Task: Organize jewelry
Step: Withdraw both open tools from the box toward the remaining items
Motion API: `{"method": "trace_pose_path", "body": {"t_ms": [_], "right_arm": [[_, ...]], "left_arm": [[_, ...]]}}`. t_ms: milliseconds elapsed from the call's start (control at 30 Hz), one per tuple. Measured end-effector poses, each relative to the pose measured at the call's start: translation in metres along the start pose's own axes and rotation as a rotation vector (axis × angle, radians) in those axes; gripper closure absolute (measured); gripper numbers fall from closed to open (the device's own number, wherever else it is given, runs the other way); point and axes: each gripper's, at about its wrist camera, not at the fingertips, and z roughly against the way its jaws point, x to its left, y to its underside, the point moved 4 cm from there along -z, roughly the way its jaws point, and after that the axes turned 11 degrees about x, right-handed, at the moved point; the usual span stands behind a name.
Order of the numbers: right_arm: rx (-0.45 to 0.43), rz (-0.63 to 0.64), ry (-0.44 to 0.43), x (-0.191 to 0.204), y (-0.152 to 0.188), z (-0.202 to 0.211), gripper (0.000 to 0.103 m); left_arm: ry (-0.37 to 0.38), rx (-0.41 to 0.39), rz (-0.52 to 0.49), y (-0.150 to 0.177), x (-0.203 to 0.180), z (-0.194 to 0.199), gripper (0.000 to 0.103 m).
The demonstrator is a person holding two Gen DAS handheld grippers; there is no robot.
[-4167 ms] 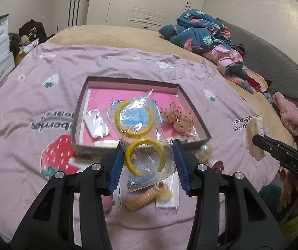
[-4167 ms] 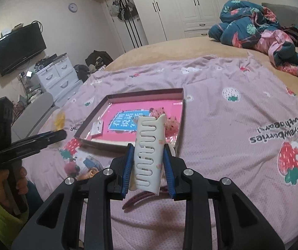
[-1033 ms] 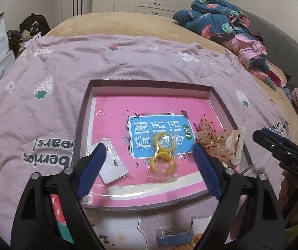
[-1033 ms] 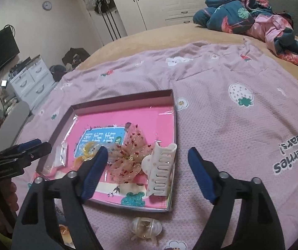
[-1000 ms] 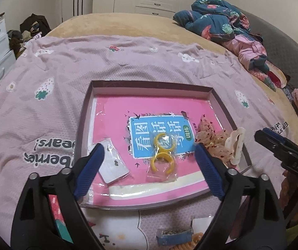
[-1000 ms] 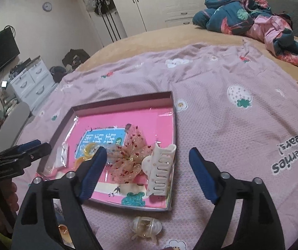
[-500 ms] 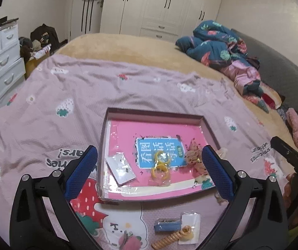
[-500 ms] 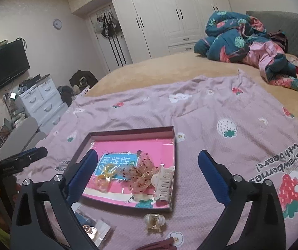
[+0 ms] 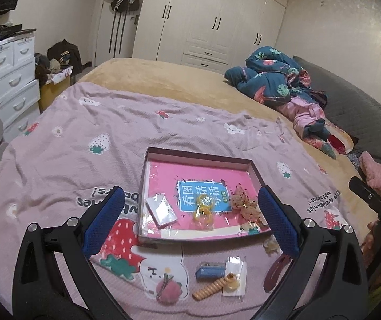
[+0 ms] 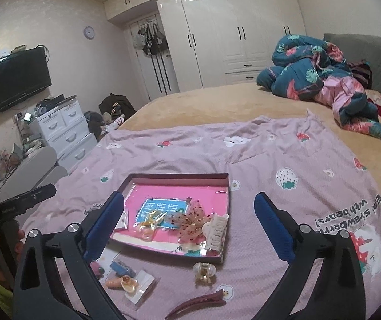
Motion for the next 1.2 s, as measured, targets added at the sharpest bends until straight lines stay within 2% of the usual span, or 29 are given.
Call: {"method": "trace_pose_path", "body": {"t_ms": [533,900,1200], "right_arm": [[0.042,0.049,-0.029,0.014,0.033,0.02,0.005],[0.095,0.096,-0.055,0.031,0.057,0.017,0.005],[0.18,0.148,-0.059,0.044,0.088,-0.001,0.005]], "left_arm": [[-0.031,0.017,-0.064,0.043,-0.01,0.022,0.009],[-0.053,0.092,-0.103,0.086,-0.007,0.015,0.009],[-0.064,0.146,-0.143,0.117,-0.005,0.008,0.01]]}}
